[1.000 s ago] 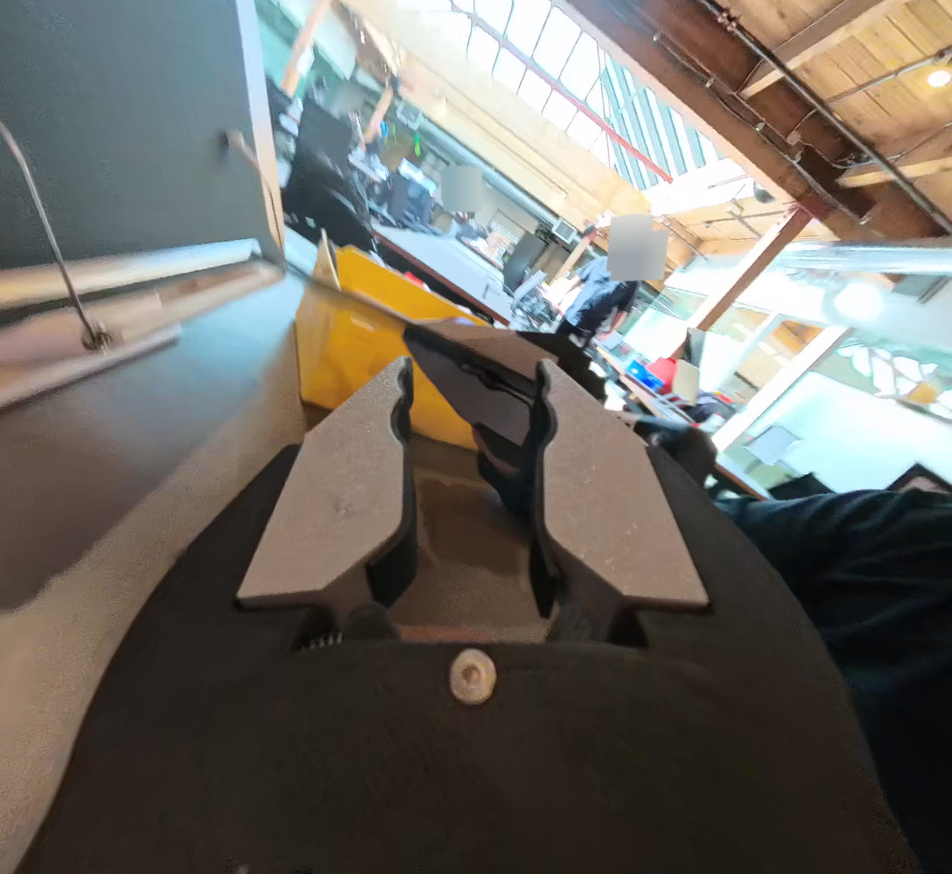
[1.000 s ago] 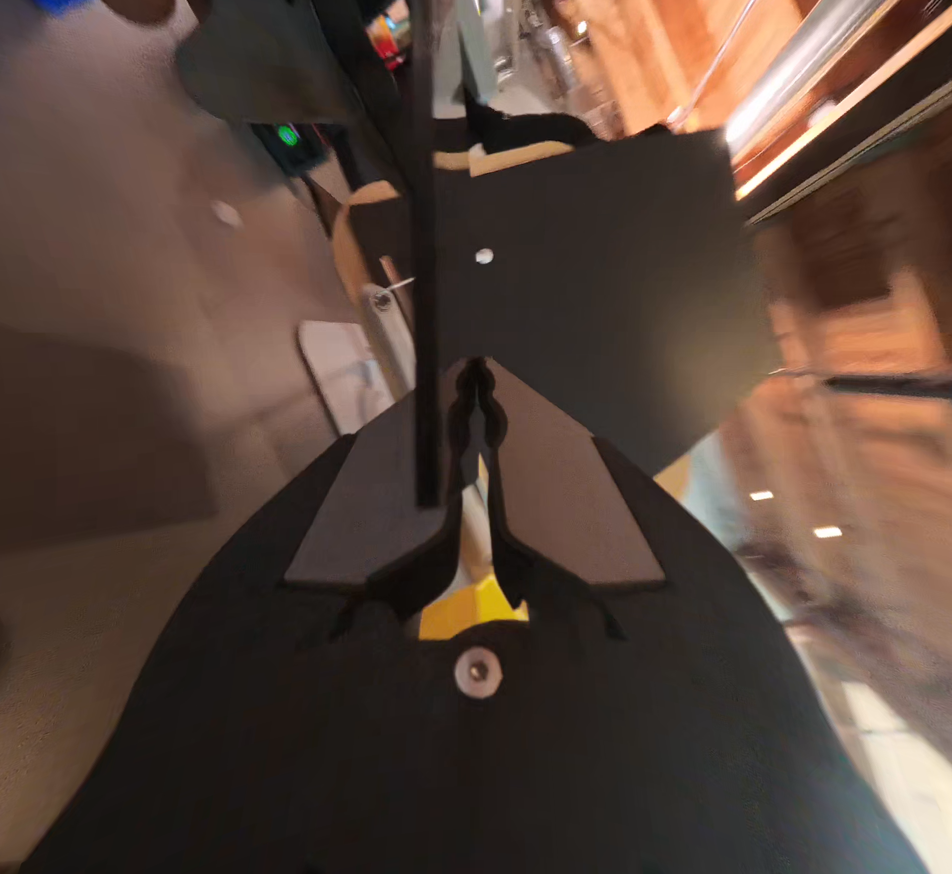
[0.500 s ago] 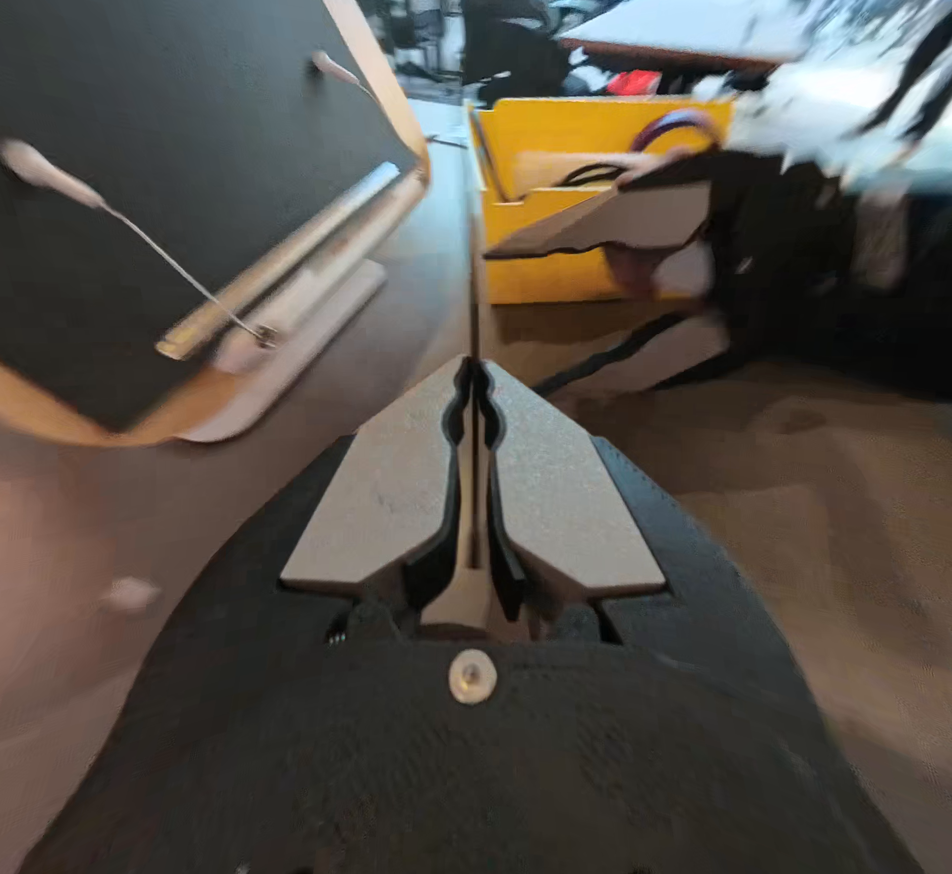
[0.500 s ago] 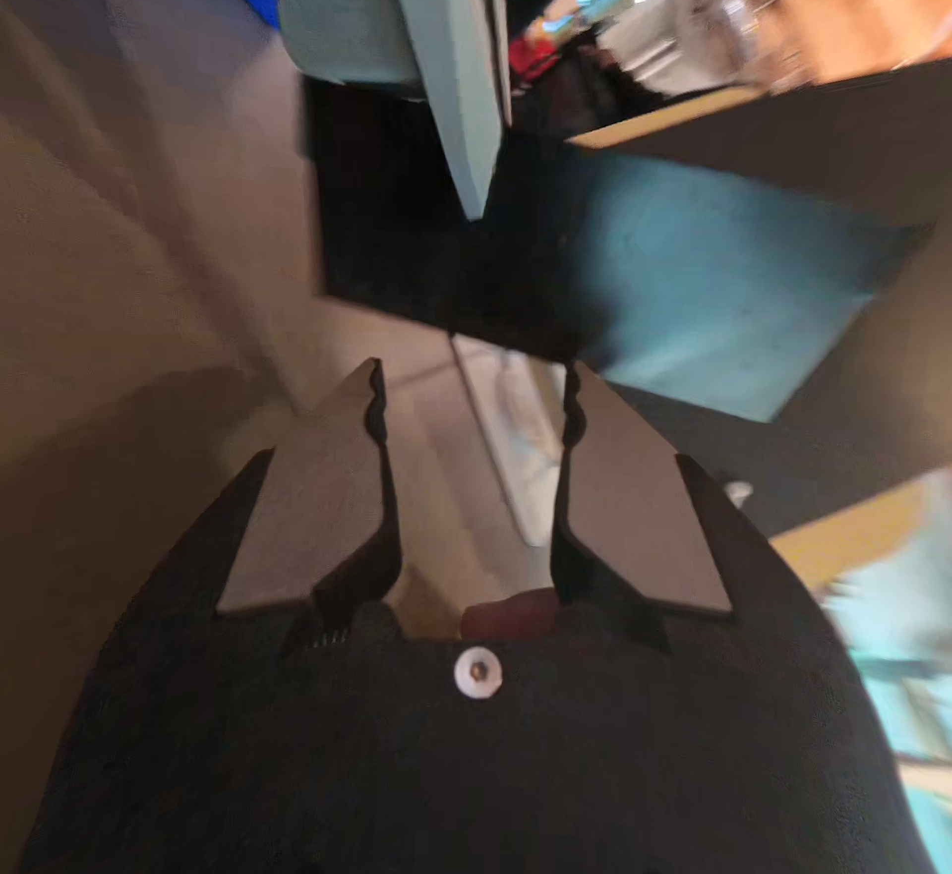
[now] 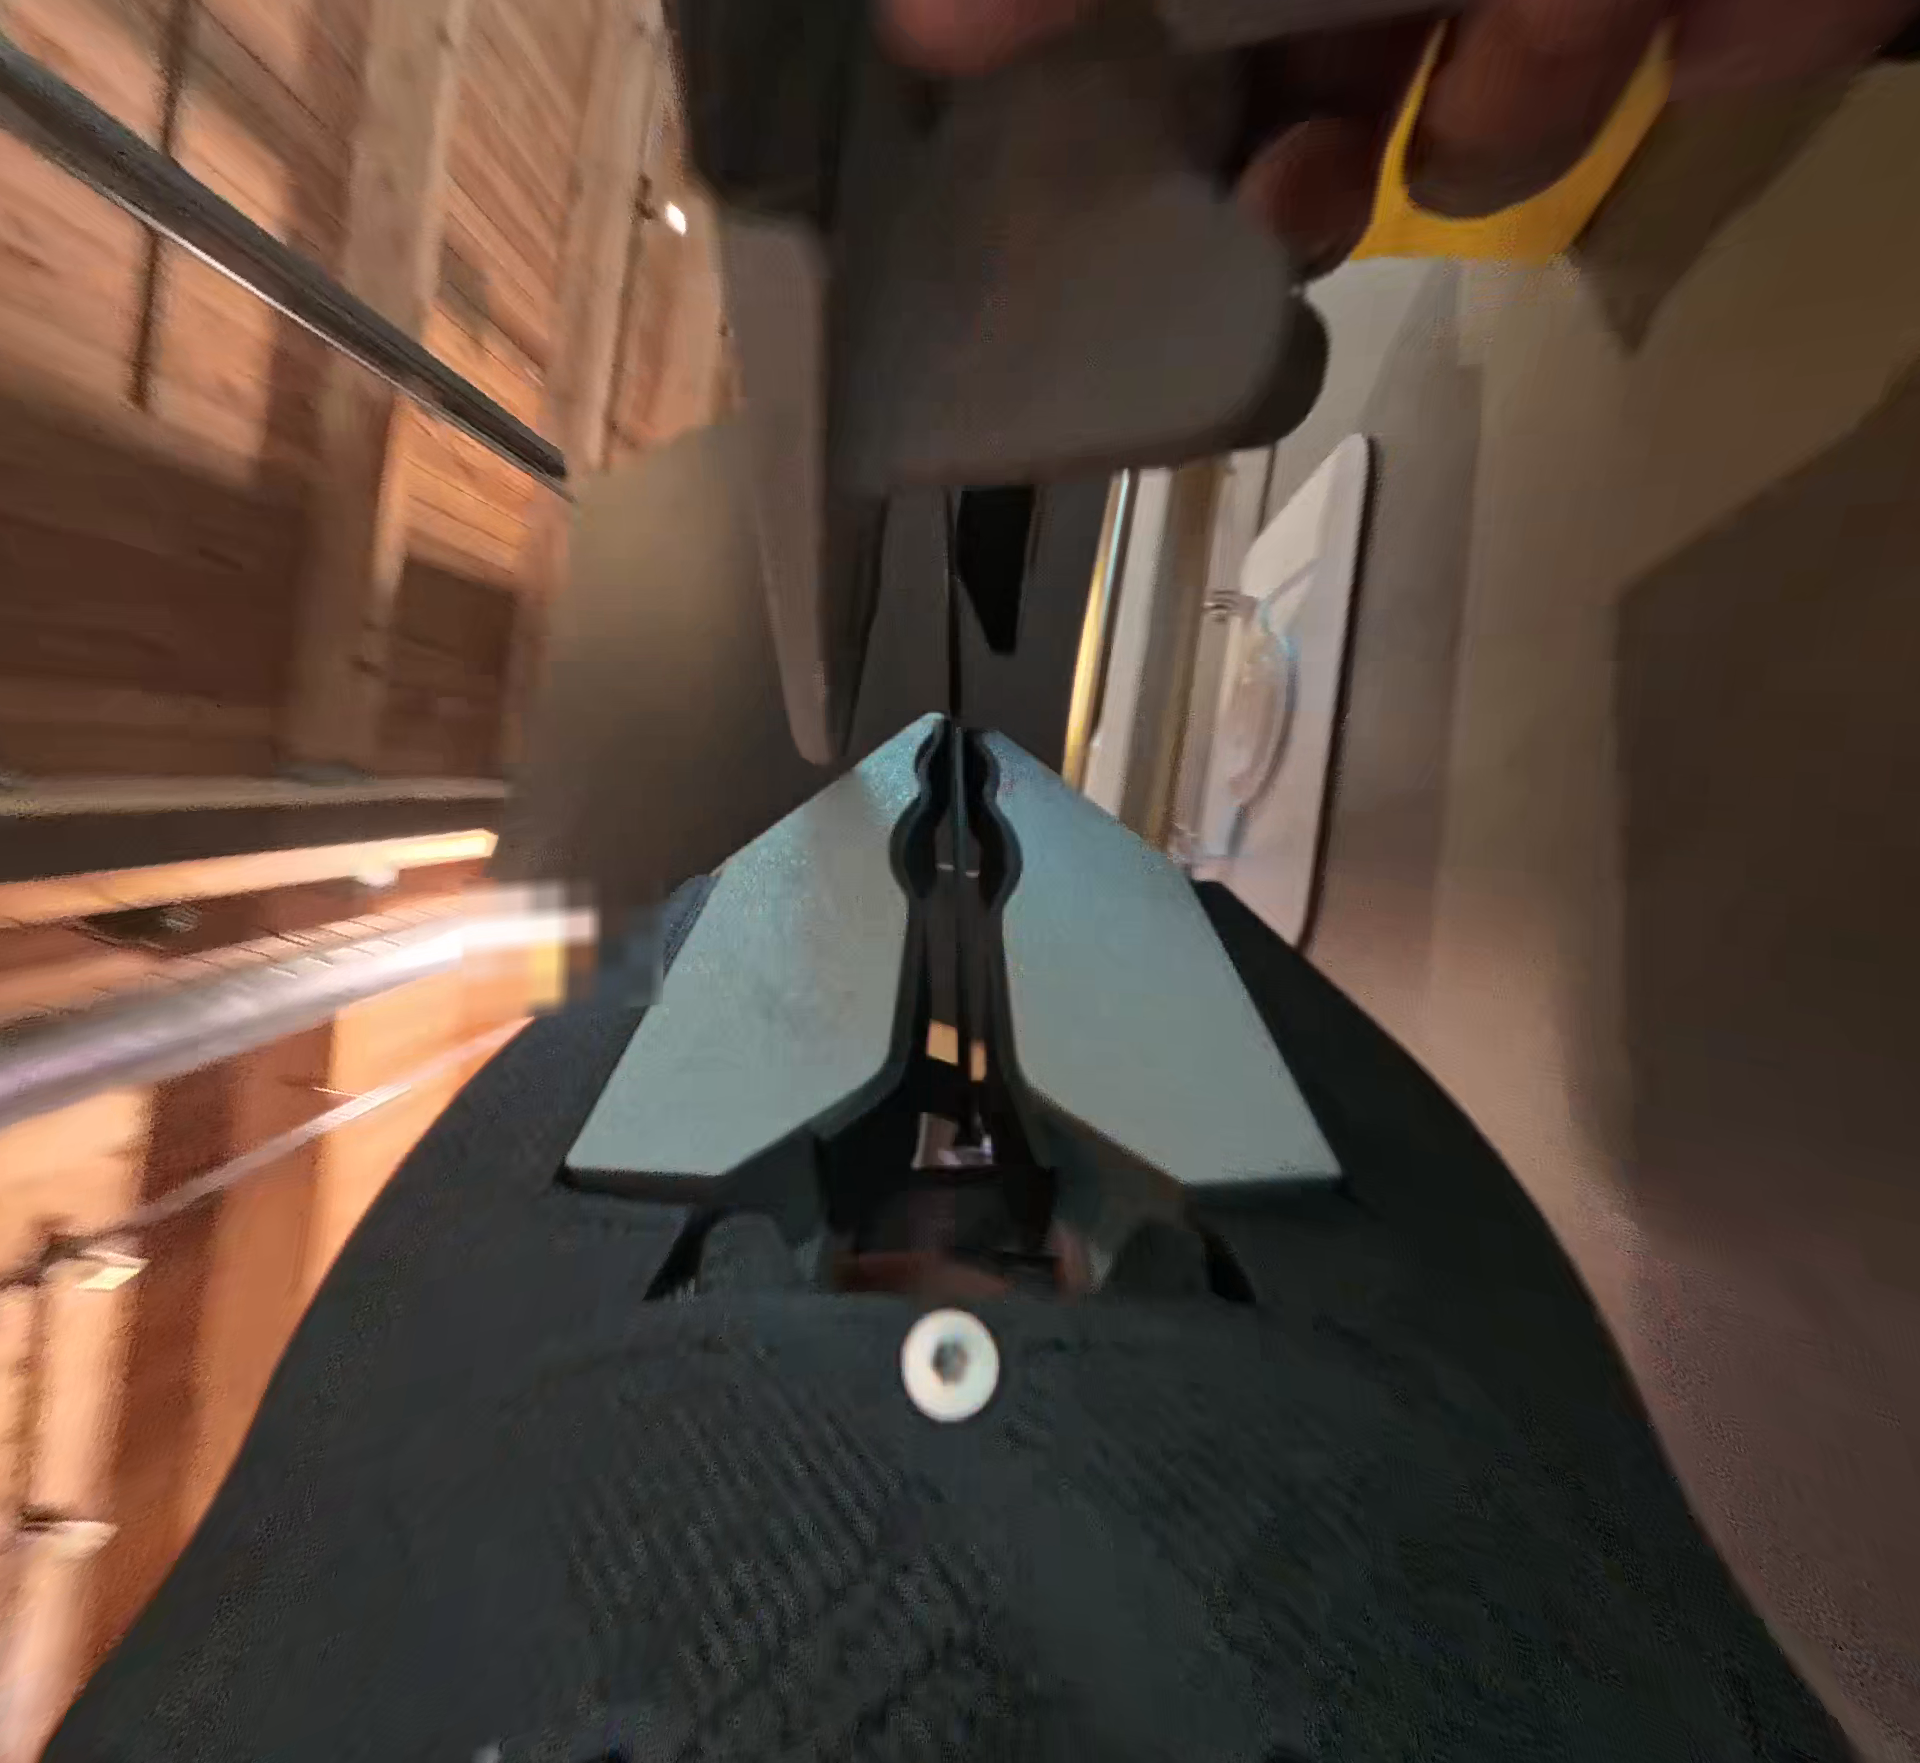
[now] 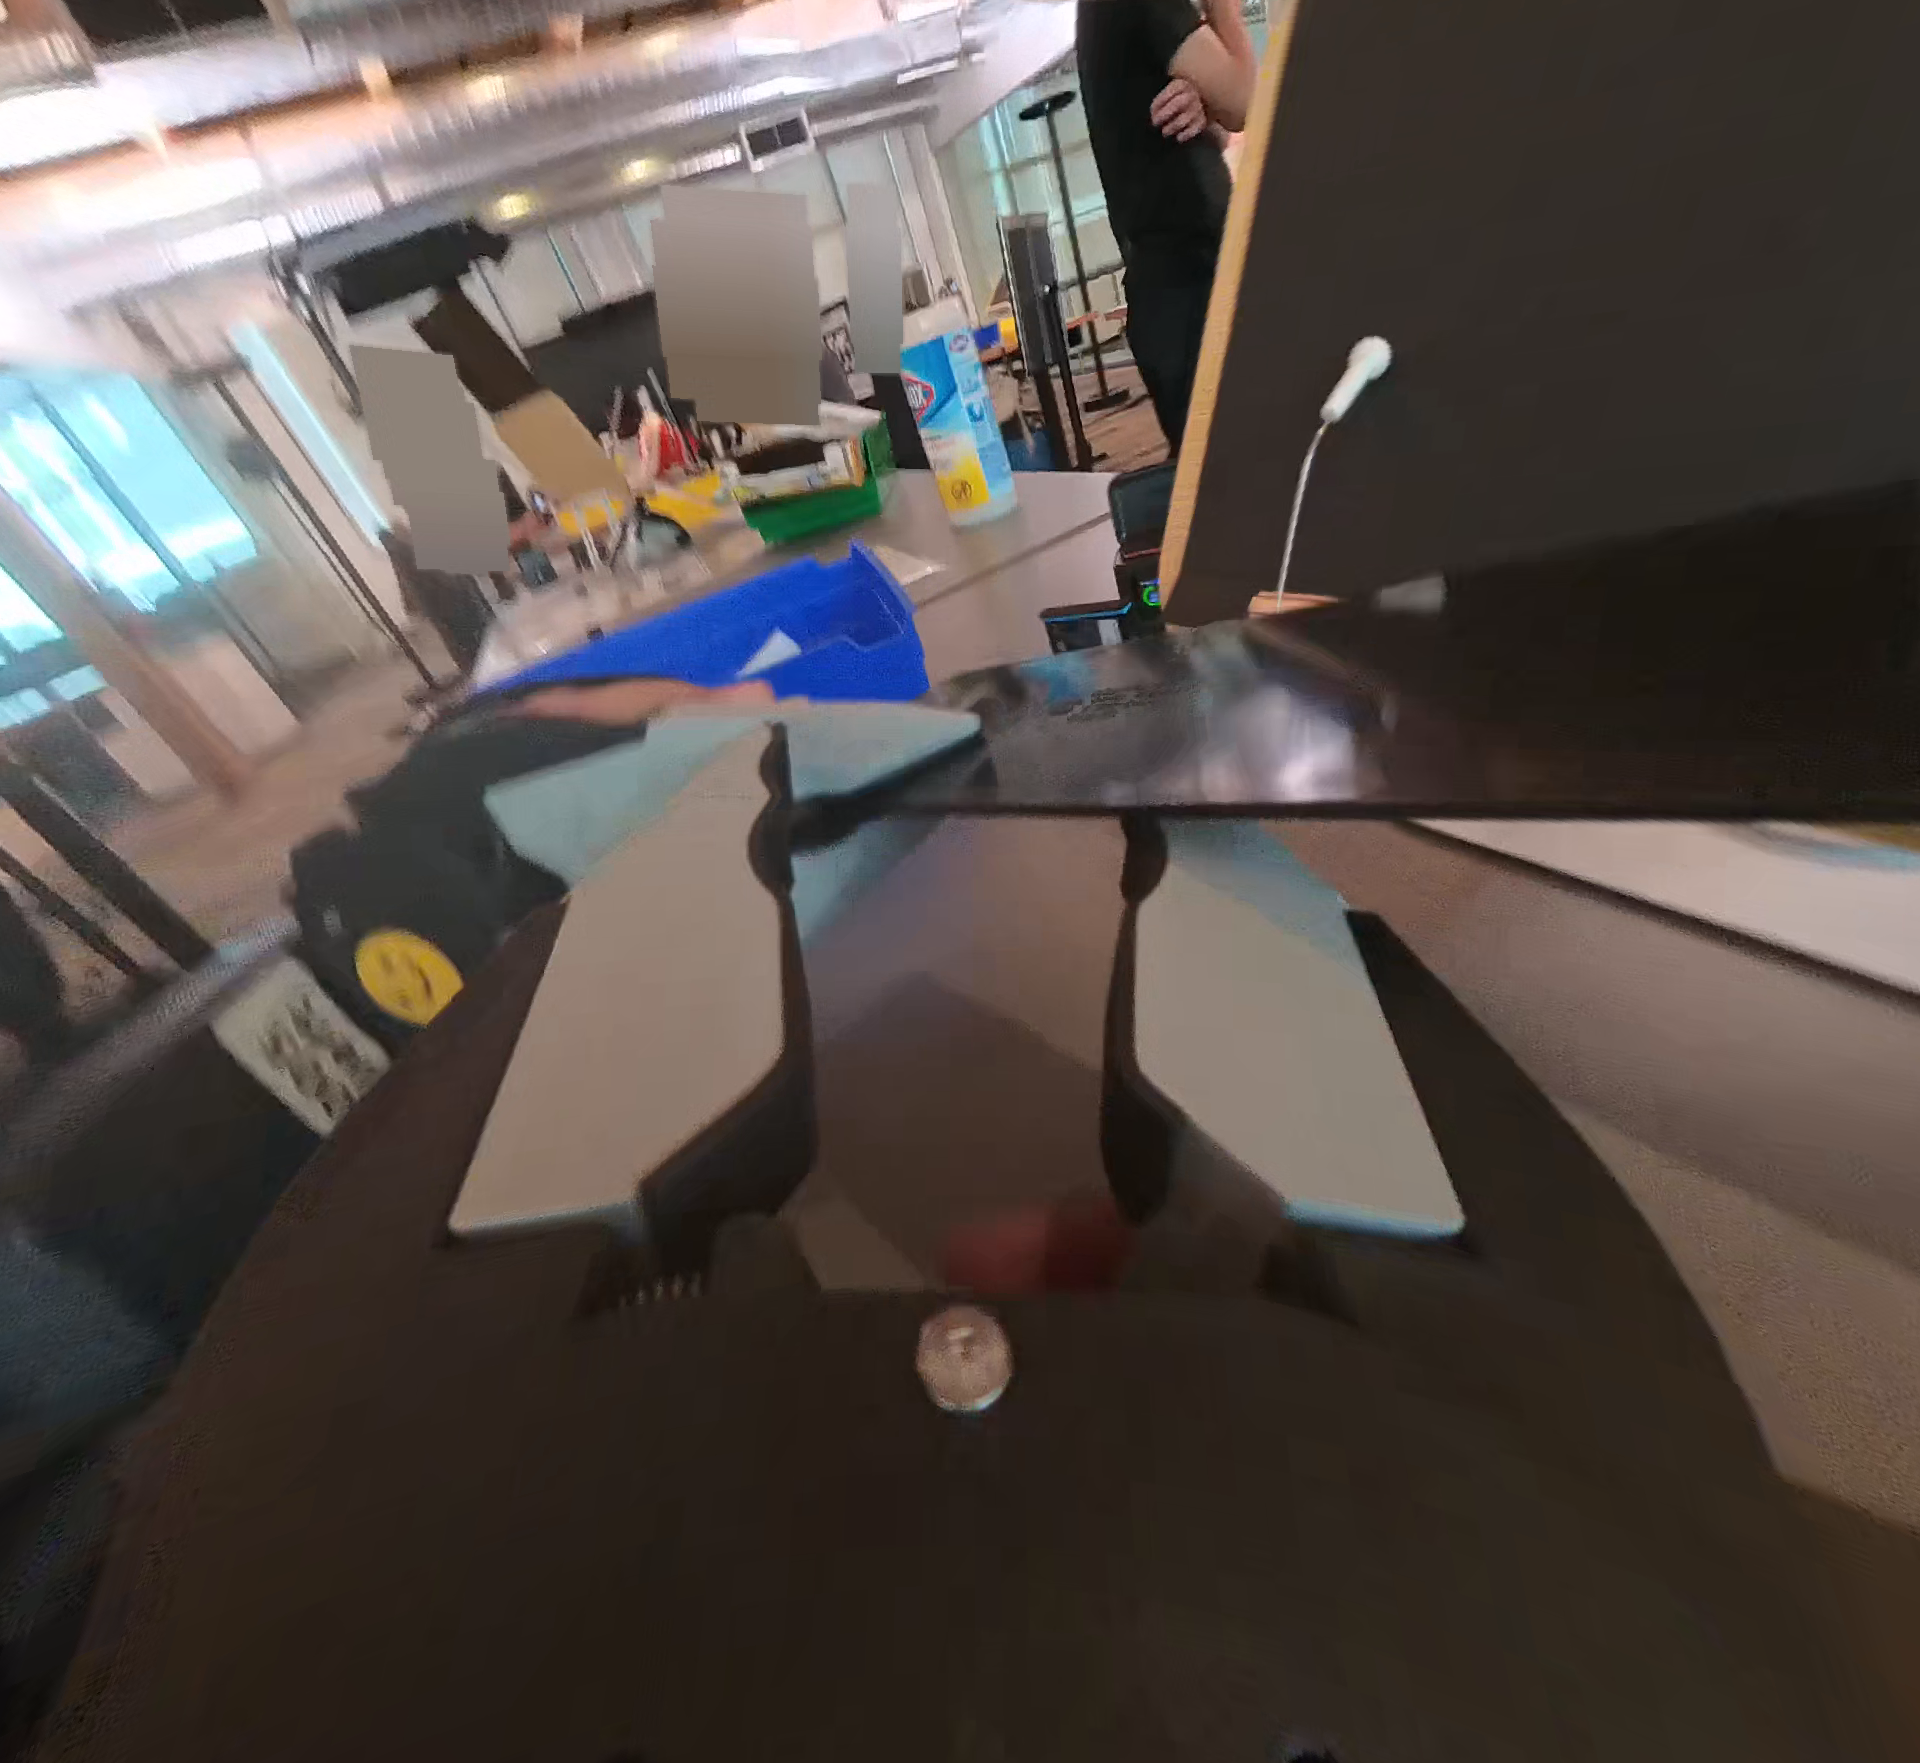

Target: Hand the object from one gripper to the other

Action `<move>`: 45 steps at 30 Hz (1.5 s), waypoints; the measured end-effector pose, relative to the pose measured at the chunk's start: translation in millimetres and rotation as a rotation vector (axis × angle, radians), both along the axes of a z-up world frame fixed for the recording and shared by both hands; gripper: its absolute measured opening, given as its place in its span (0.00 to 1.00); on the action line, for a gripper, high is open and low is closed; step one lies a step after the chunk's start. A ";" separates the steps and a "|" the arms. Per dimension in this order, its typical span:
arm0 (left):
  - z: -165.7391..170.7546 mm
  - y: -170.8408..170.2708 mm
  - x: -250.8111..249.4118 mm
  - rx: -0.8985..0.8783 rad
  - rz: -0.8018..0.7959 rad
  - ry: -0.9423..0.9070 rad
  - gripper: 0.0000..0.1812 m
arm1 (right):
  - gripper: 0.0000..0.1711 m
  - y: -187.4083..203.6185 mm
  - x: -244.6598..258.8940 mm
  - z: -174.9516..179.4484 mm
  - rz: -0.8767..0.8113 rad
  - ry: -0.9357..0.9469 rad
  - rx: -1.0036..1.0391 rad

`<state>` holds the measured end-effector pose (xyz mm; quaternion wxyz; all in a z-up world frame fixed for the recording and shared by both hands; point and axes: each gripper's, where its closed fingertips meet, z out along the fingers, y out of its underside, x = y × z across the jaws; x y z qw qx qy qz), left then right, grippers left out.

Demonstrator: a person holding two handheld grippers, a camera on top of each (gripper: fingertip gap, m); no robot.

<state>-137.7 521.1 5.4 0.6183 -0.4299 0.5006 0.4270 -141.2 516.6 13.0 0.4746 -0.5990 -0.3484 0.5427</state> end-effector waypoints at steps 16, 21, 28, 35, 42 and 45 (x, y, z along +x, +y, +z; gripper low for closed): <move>26.8 -52.0 16.4 -0.567 -0.648 -0.826 0.12 | 0.00 -2.6 40.4 16.3 -0.015 -0.176 0.431; 24.9 -46.5 -4.2 -0.829 -0.704 -1.115 0.20 | 0.00 -40.9 36.6 18.7 0.223 -0.125 0.451; -8.8 -52.7 29.0 -0.989 -0.694 -0.982 0.04 | 0.00 -57.7 22.7 7.0 0.299 -0.141 0.448; 10.4 2.7 -44.3 -0.189 -0.027 -0.546 0.00 | 0.41 -18.1 28.3 -3.9 0.141 -0.209 0.289; 5.3 16.6 -54.2 -0.047 0.248 -0.313 0.00 | 0.56 1.6 9.7 9.1 0.003 -0.005 0.047; -2.4 13.3 -30.5 -0.063 0.214 -0.244 0.00 | 0.43 4.2 5.3 14.0 -0.019 0.062 -0.002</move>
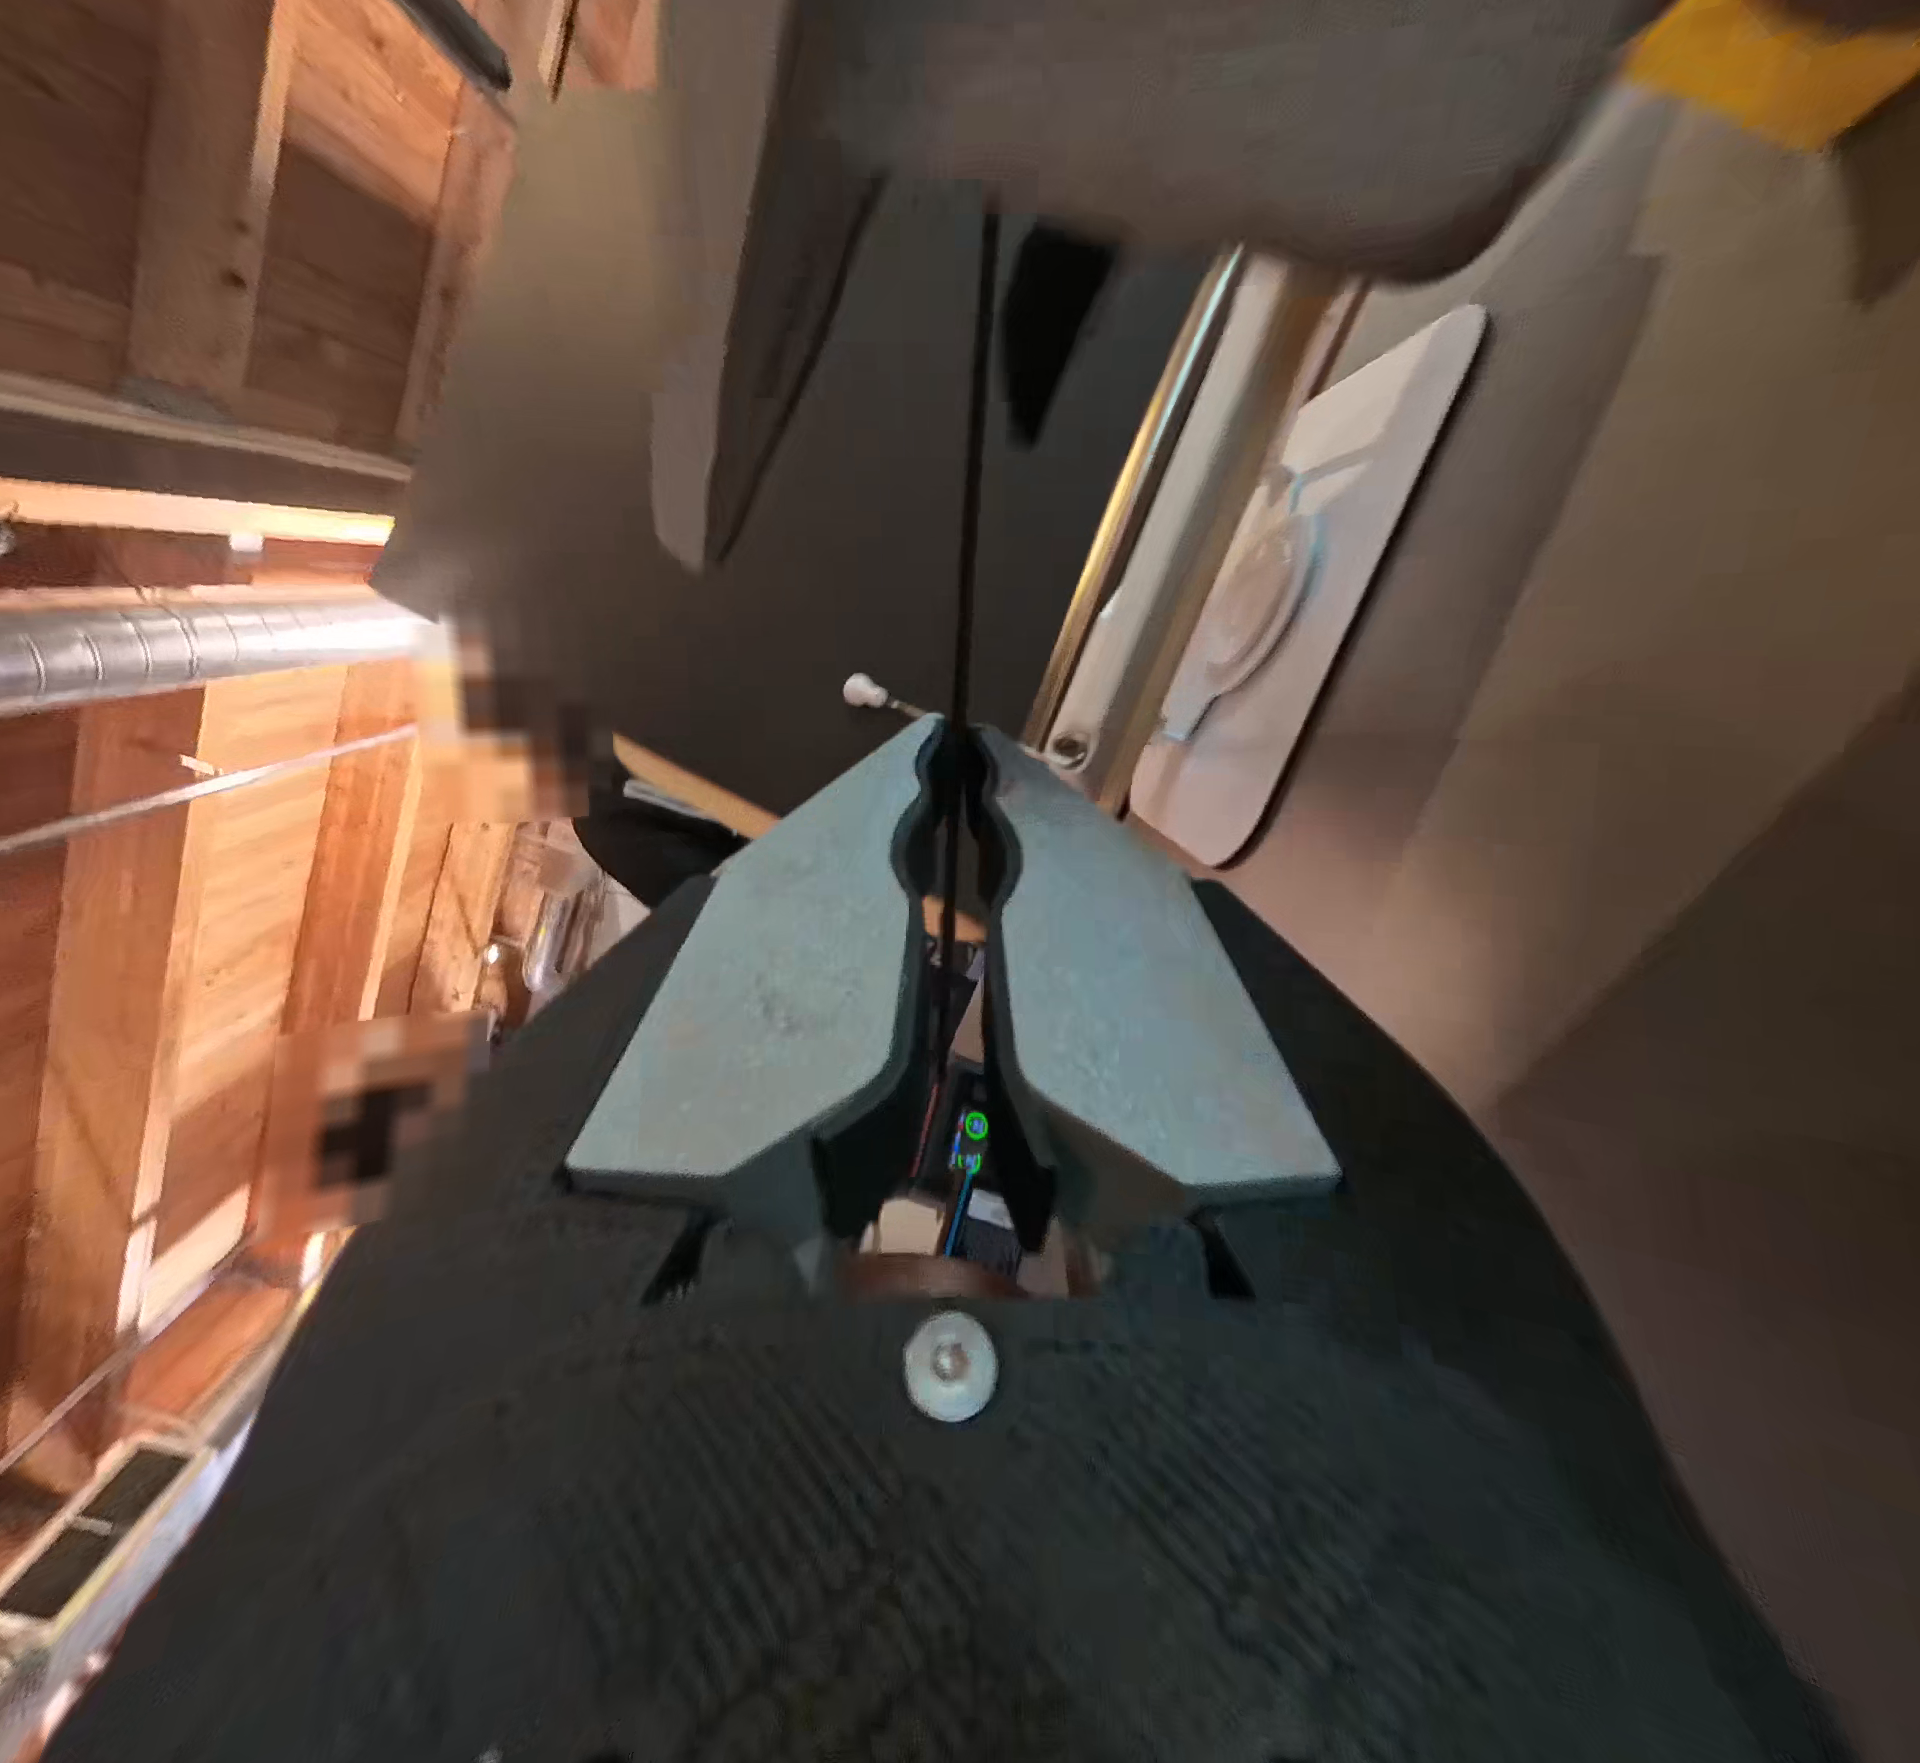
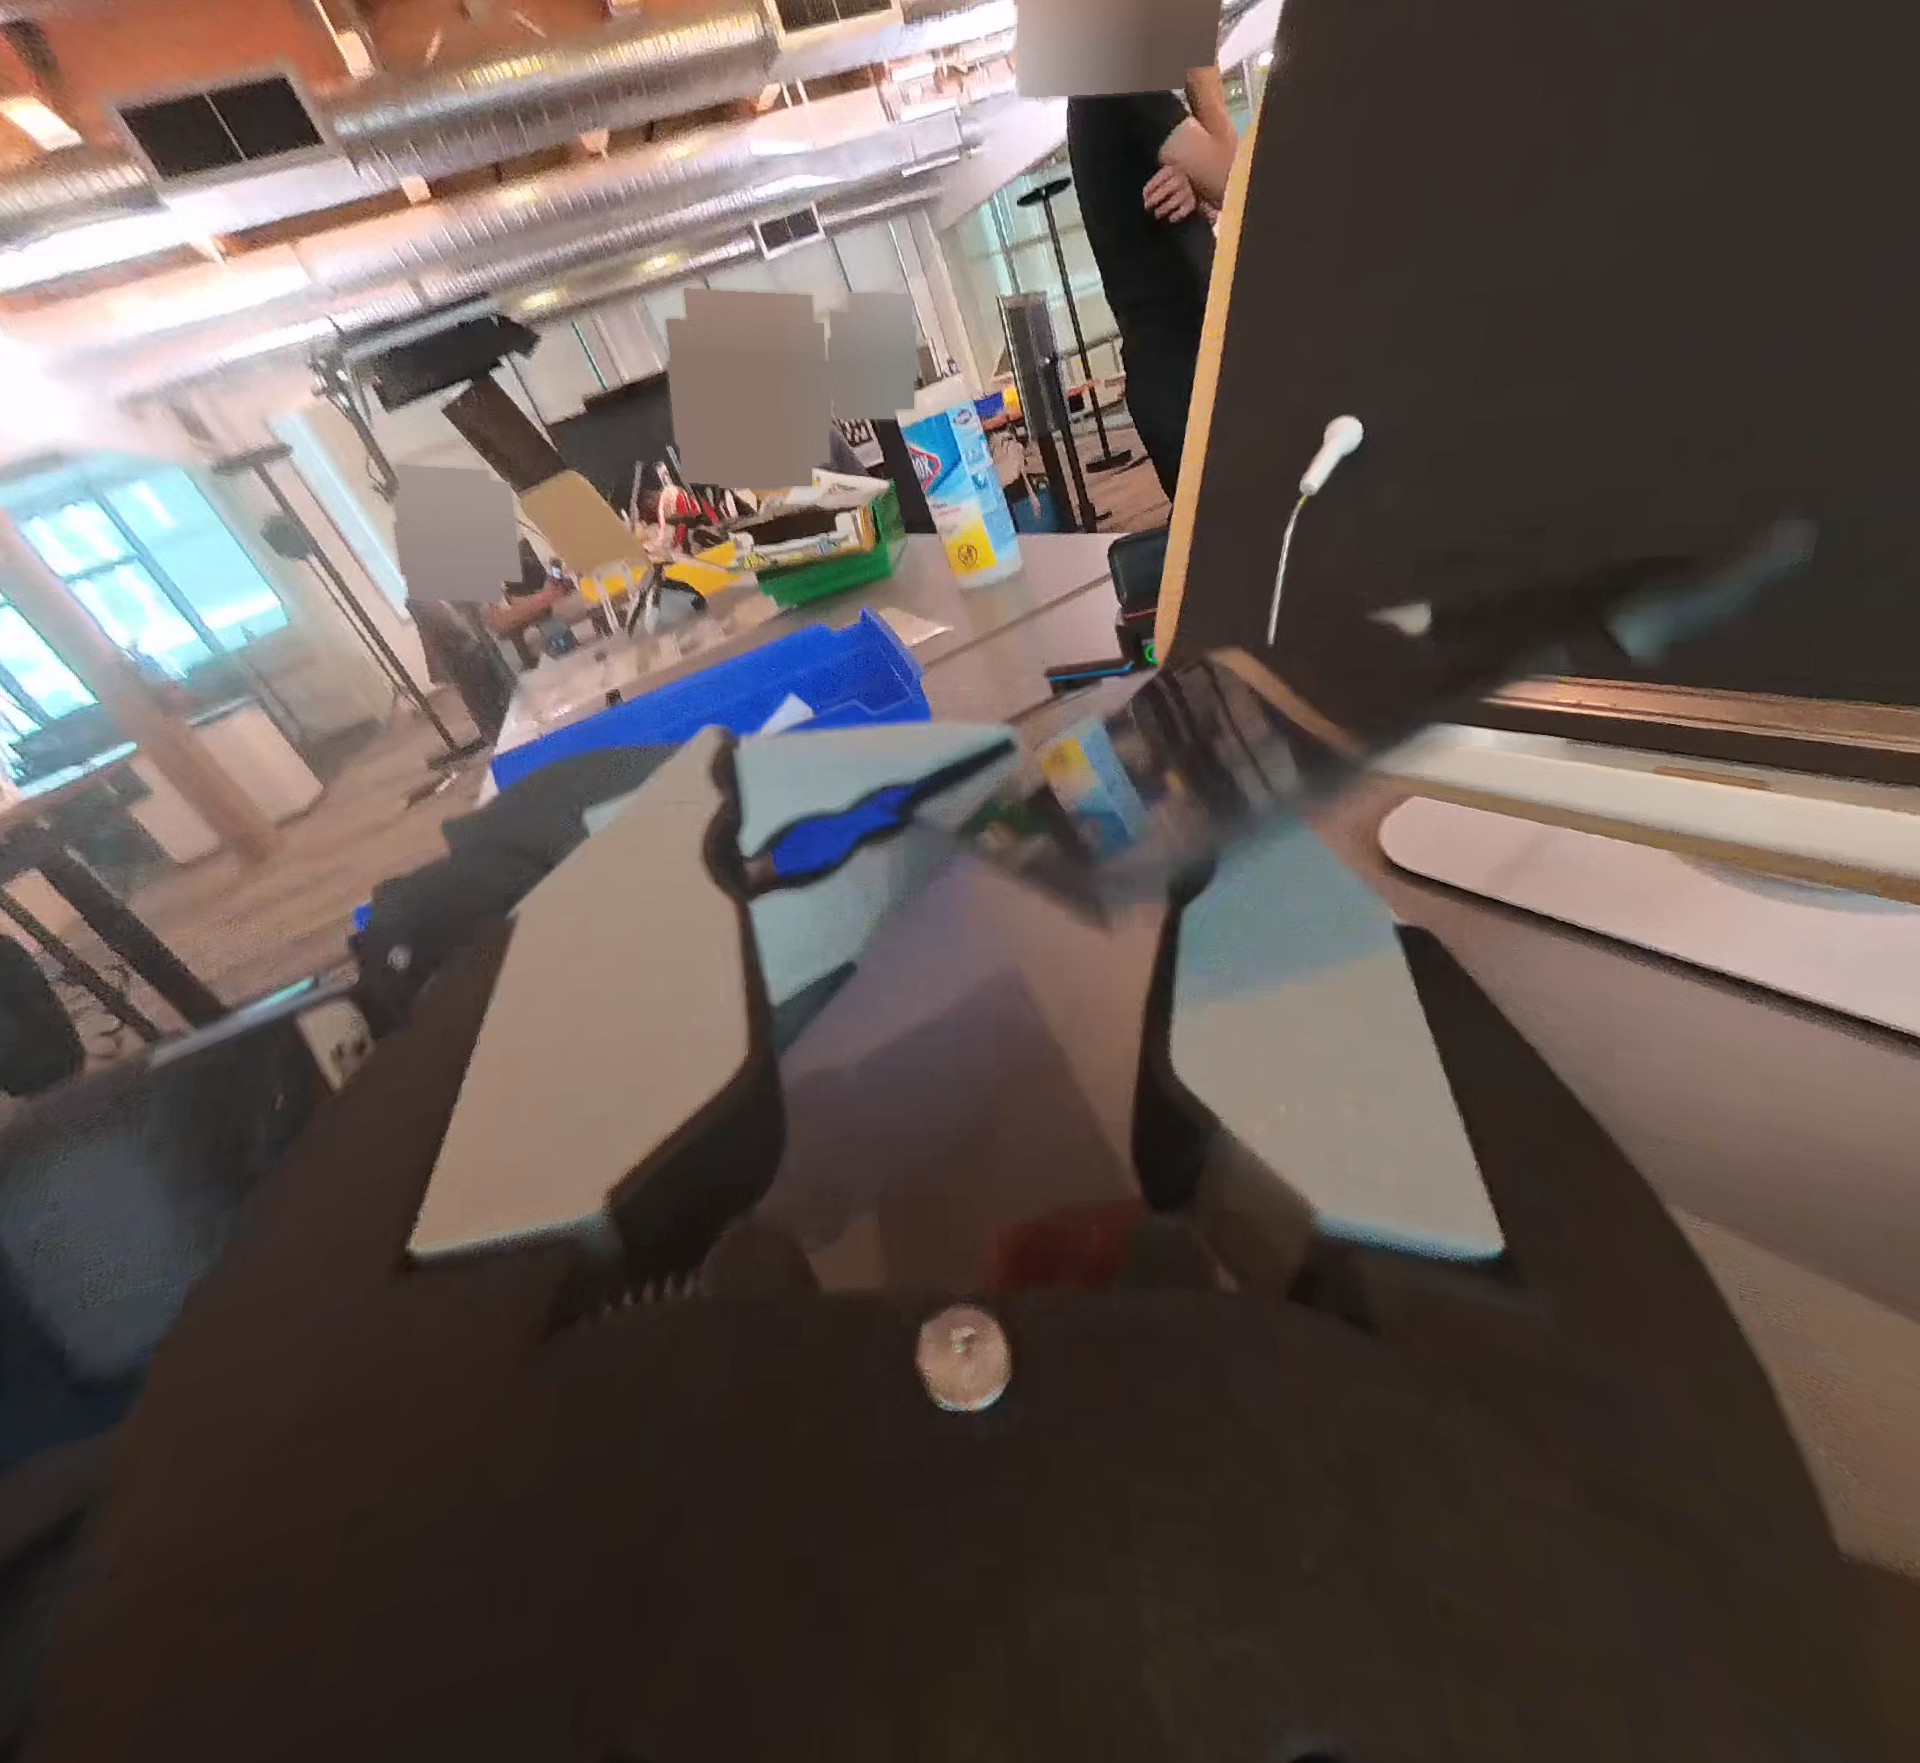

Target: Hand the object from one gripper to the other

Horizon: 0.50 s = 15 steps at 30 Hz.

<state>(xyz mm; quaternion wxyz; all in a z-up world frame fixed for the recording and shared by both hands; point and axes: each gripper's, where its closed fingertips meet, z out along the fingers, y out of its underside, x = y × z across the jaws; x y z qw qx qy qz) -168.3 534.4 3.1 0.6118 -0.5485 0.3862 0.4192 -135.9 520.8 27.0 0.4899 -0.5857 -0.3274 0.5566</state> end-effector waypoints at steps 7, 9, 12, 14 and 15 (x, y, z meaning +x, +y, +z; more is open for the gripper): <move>-6.4 -14.3 39.2 -0.038 -0.184 -0.079 0.09 | 0.05 24.6 23.5 -7.9 -0.077 0.002 -0.054; -16.5 -18.5 52.1 -0.166 -0.320 -0.243 0.12 | 0.03 25.9 28.3 -4.6 -0.072 0.001 -0.025; -17.9 -35.1 66.4 -0.362 -0.568 -0.518 0.12 | 0.00 32.1 35.4 -5.8 -0.118 -0.075 0.069; -3.8 -36.5 54.6 -0.385 -0.624 -0.669 0.13 | 0.00 30.6 38.1 -6.1 -0.117 -0.128 0.141; 0.9 -35.5 46.9 -0.399 -0.636 -0.731 0.14 | 0.00 29.6 39.4 -4.2 -0.117 -0.132 0.164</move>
